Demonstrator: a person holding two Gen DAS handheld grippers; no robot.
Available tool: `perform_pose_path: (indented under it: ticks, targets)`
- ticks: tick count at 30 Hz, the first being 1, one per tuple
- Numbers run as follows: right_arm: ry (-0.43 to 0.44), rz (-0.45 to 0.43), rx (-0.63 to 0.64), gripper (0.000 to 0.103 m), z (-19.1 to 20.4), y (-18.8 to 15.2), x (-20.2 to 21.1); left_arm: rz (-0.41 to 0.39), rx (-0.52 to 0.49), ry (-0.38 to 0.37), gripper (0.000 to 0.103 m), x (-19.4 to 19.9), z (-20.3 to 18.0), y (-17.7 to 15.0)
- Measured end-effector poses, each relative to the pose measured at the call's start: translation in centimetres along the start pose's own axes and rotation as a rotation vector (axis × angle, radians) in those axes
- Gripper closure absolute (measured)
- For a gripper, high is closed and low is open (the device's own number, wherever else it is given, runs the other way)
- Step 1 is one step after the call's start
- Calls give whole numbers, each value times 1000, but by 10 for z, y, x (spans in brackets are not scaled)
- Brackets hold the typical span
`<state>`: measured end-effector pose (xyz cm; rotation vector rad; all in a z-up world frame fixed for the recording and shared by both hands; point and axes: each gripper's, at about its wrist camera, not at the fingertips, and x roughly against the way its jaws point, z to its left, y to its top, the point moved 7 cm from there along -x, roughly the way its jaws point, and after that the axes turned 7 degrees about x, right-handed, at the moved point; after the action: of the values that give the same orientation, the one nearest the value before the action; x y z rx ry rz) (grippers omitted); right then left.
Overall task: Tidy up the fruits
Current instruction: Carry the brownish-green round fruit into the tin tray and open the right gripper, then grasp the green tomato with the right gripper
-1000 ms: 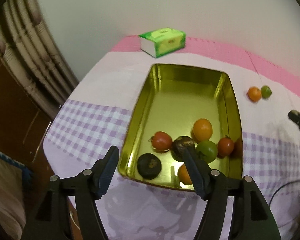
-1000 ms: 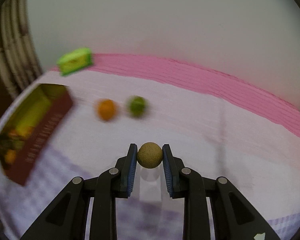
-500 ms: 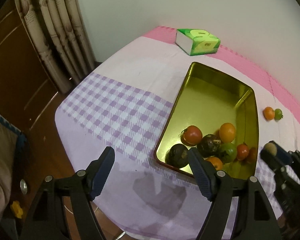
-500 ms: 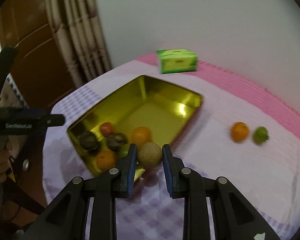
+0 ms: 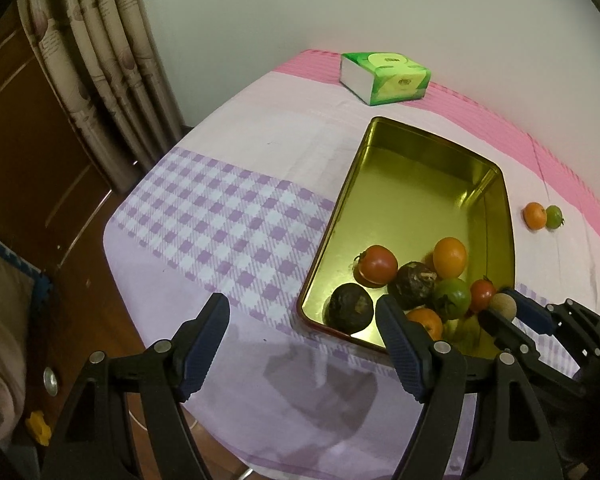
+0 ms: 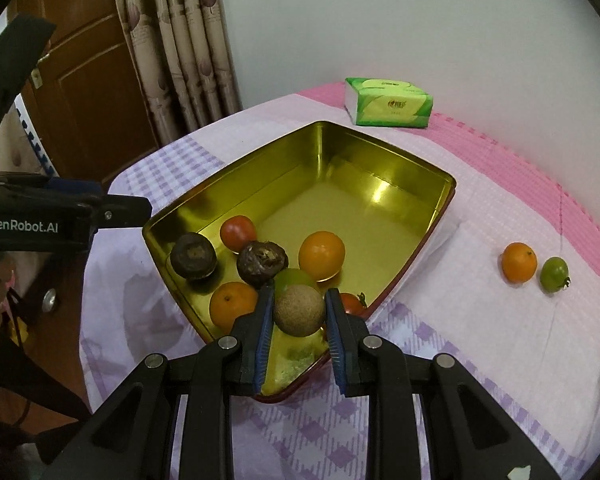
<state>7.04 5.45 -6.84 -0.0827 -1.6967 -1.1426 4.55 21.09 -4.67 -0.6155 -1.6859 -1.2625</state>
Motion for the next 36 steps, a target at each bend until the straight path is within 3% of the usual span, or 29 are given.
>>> perform_pose_path:
  ticks: [13,24,36]
  targets:
    - [-2,2,-2,79,1,-1,-1,7,-4,0,27,-1,-2,-2]
    - [-8,-22,-24,73,-5,2,4,9,-10,2,27,-2,-3,-3]
    - [-118,-41,-155,71,-71,-13,26,12,-46,5,27,-5,-7,-5]
